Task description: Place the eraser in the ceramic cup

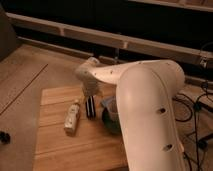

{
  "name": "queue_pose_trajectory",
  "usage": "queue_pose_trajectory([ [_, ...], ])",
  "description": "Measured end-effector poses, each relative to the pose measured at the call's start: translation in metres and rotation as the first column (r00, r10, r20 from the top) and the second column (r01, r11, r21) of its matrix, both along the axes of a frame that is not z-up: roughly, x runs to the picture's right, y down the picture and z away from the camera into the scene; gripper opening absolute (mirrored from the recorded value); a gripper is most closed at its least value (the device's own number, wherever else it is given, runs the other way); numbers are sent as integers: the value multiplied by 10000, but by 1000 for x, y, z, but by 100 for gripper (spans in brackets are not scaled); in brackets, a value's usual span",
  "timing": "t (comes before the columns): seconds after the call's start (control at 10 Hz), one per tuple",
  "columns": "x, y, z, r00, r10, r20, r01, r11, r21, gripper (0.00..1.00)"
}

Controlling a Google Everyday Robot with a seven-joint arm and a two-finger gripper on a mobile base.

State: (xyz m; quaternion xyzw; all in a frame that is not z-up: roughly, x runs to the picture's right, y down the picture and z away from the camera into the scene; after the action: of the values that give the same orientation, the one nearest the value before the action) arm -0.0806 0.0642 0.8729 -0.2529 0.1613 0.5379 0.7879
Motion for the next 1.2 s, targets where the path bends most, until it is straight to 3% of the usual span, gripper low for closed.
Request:
queue_pose_trajectory([
  [0.4,-11,14,35,9985,-299,463,328,9975,-633,65],
  [0.9,-15,34,71,9948,-692,747,797,9857,-1483,65],
  [1.0,-14,33,74,9942,-781,746,885,9849,-1486,61],
  [1.2,-15,29,79,9932,-903,737,1001,9849,-1416,43],
])
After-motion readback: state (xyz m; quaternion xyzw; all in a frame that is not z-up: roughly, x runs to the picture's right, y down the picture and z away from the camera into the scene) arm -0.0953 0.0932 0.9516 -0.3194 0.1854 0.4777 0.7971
